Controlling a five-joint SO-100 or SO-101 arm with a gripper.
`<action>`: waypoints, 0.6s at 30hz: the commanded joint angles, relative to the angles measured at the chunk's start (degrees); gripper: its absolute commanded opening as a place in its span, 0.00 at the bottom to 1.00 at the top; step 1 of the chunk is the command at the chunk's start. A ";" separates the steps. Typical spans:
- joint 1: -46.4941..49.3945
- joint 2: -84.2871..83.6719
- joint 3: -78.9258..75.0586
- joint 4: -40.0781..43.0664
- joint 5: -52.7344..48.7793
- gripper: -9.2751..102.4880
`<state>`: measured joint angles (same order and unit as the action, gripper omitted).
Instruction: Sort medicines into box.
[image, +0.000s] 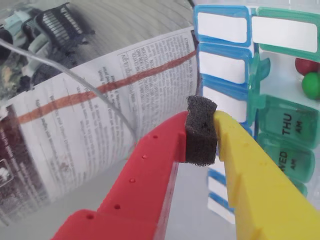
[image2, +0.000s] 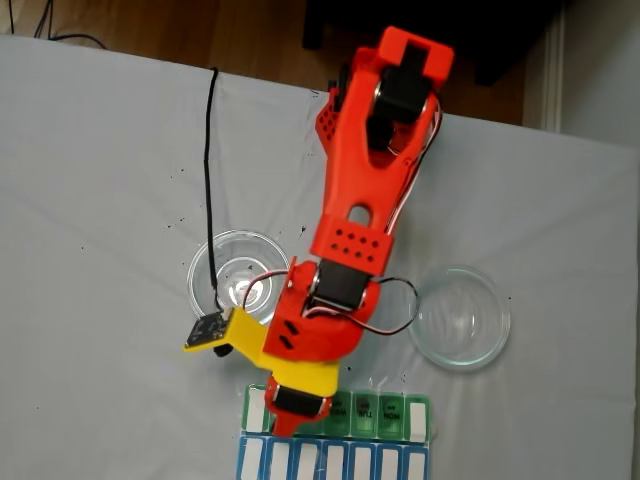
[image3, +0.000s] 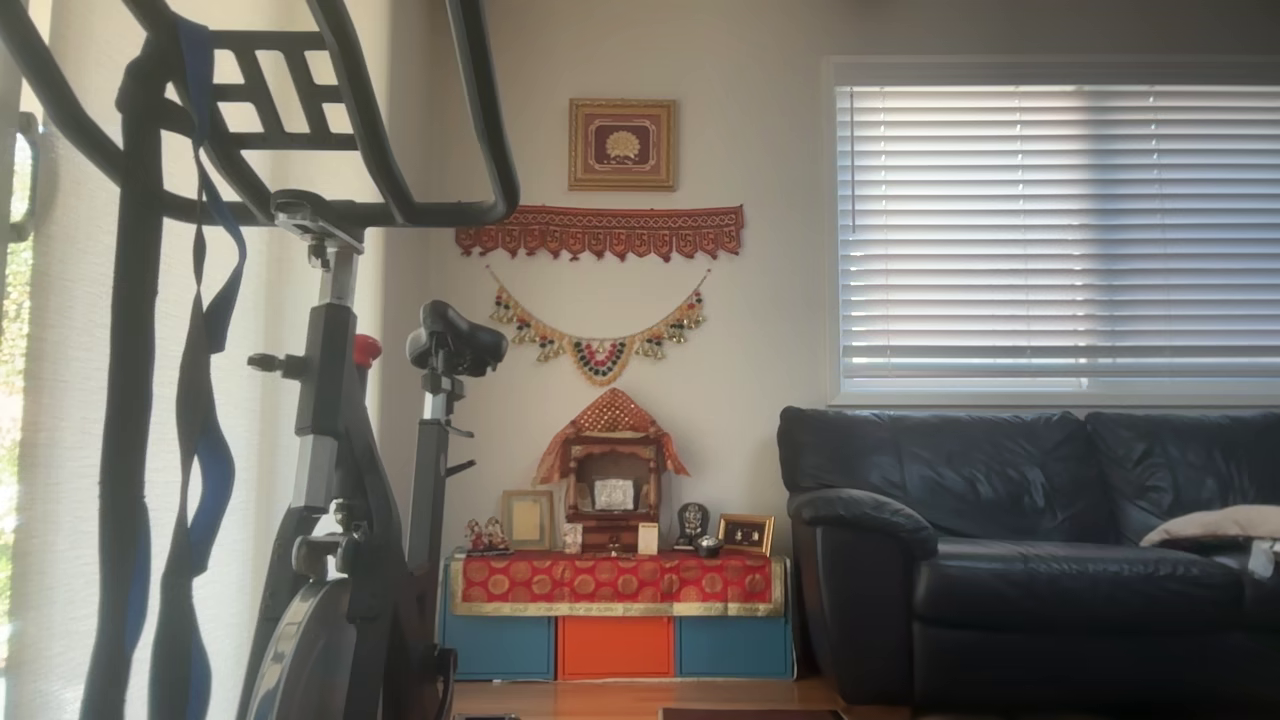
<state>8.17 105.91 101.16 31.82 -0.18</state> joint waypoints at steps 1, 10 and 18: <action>-0.26 -0.97 -5.89 -1.58 -2.99 0.09; -0.70 -3.87 -6.33 -0.79 -9.05 0.09; -2.46 -4.66 -4.66 2.37 -11.78 0.09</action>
<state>7.29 100.02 99.58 33.75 -10.90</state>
